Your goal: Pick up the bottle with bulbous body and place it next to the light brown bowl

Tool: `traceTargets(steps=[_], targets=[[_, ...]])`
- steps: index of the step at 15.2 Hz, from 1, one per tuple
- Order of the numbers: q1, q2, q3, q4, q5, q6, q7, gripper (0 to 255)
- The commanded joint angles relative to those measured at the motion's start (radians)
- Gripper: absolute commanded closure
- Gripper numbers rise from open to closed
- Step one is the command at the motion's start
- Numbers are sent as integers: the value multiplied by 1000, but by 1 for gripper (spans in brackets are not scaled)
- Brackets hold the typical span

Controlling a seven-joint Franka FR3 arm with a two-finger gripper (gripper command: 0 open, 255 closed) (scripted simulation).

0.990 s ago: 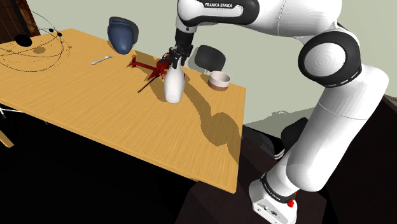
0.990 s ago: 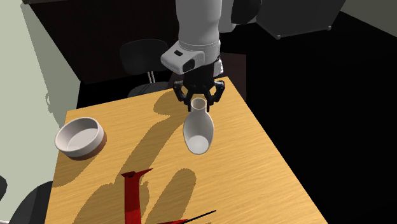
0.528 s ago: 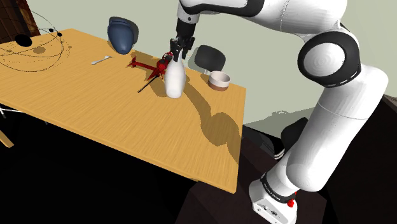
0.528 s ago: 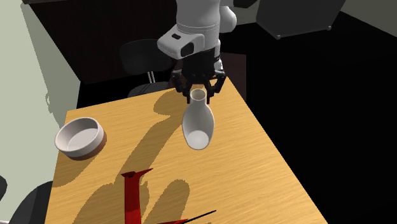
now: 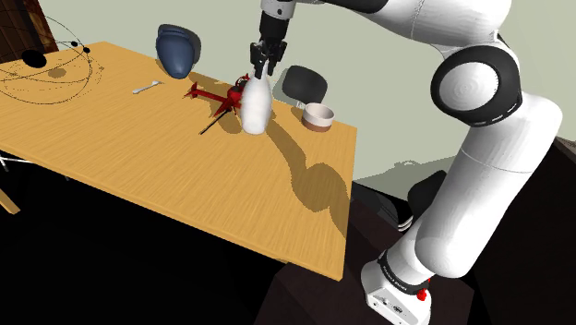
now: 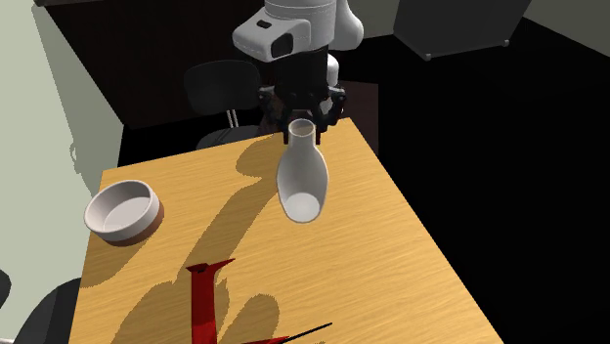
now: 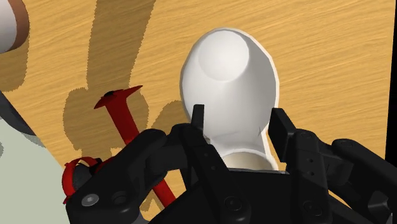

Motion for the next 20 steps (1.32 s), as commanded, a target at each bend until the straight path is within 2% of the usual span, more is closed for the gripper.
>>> traceTargets(steps=[1,10,20], targets=[[-20,-23,-11,-27,5,3,-31,255],[-138,-126,-90,-163,30,33,-230,255],[-265,-141,-191,-181,54,27,-460,255]])
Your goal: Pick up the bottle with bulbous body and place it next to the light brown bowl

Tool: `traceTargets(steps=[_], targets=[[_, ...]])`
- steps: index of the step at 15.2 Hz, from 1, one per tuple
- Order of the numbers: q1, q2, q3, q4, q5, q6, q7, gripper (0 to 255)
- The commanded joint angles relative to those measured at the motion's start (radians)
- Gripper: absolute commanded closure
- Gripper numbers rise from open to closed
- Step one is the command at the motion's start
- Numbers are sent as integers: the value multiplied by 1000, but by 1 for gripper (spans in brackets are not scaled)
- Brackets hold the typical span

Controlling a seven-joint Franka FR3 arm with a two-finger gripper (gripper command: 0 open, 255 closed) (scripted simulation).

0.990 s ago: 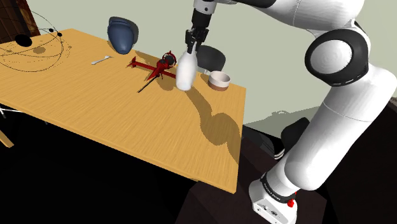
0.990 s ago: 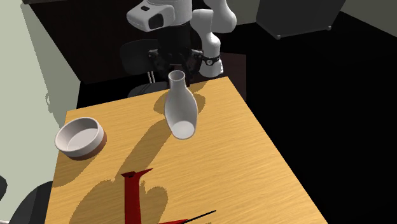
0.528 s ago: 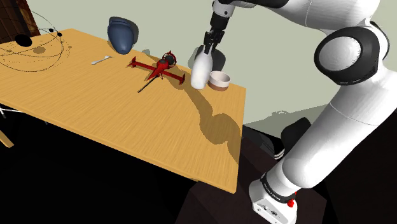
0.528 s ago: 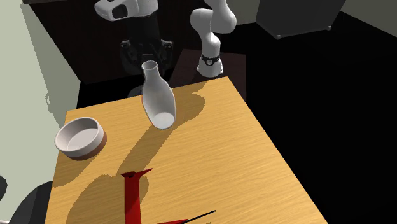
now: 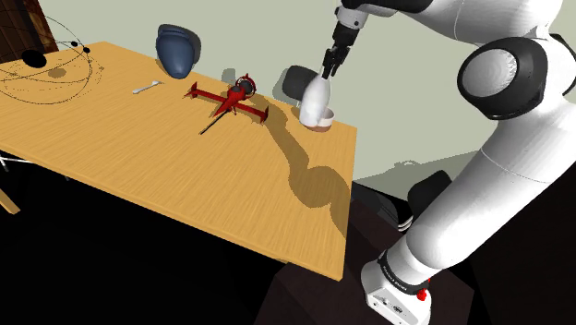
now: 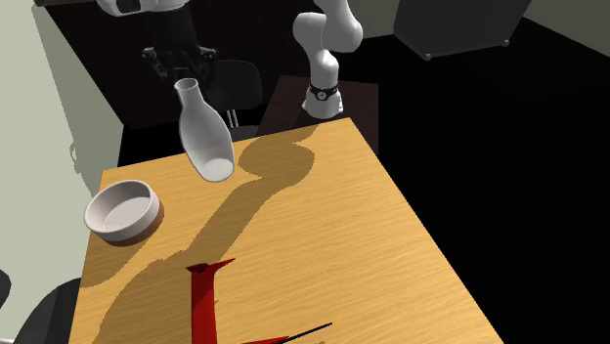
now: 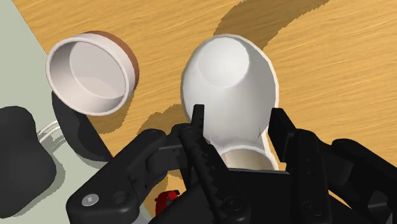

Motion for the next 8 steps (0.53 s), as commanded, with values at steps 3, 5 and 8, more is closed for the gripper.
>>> traceTargets(steps=[3,5,8], targets=[[-52,22,-40,29,13,-12,-94,255],[-79,38,-61,50,21,-19,-141,255],[-122,69,-89,91,36,-34,-211,255]])
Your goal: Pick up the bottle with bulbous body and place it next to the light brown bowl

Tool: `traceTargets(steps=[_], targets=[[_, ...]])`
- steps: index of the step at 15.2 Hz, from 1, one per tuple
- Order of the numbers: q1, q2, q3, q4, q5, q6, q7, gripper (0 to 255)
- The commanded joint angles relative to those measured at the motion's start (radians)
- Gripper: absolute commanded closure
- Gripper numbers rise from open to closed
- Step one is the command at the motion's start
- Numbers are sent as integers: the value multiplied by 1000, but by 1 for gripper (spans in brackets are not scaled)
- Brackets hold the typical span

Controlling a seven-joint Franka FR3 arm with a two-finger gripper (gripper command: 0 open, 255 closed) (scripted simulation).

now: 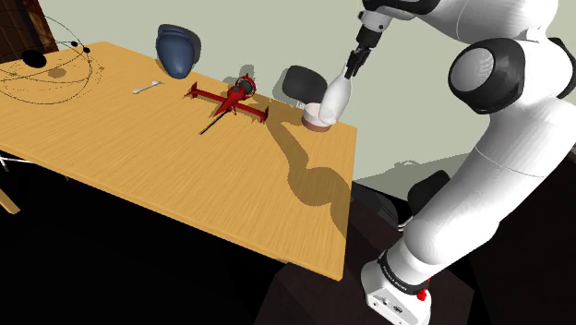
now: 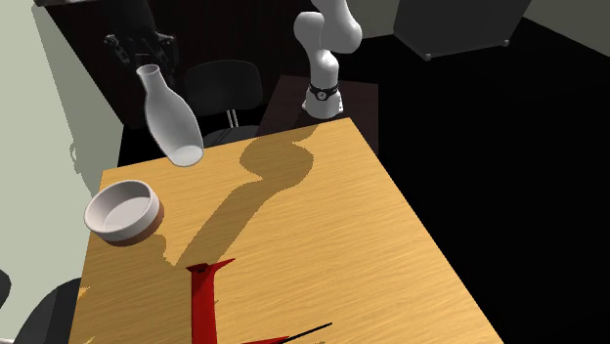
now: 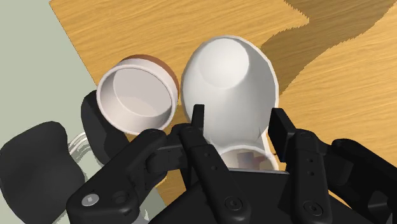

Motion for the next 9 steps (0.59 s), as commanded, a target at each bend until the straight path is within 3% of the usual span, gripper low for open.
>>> traceTargets(steps=[1,9], targets=[[-28,28,-18,35,12,-10,-47,255],[-24,14,-16,-92,9,103,-51,255]])
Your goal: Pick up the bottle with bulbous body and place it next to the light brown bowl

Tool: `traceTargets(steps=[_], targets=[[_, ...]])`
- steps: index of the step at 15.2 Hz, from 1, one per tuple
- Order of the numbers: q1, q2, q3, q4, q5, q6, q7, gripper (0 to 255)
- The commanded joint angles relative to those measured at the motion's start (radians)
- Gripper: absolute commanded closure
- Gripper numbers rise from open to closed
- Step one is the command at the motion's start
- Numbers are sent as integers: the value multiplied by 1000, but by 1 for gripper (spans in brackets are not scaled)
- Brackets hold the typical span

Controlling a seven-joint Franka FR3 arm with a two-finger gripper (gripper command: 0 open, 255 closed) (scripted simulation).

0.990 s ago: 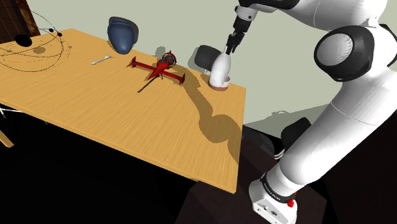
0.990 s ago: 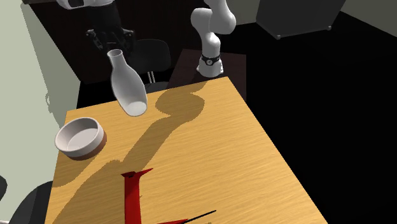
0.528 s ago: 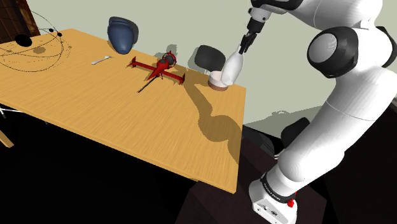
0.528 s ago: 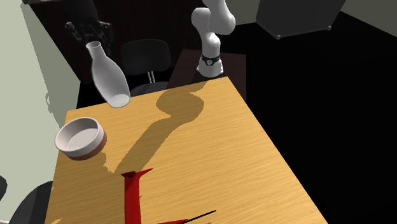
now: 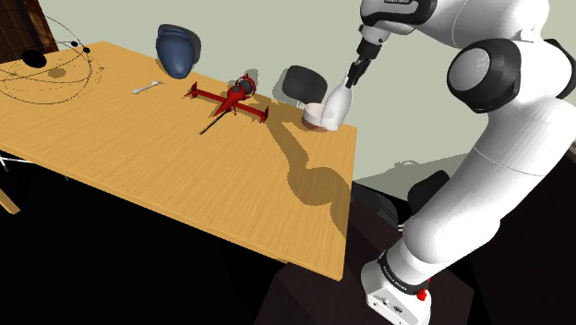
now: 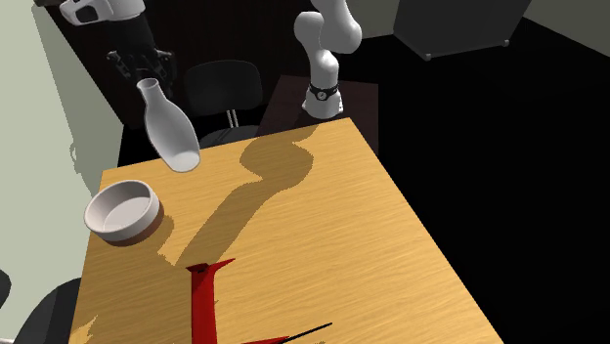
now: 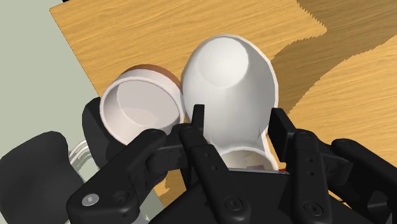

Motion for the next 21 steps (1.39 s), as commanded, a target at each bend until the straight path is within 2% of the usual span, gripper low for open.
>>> traceTargets(steps=[1,19,21], targets=[[0,1,0,-23,1,25,-2,255],[2,30,4,-228,16,258,-21,255],[2,30,4,-228,16,258,-21,255]])
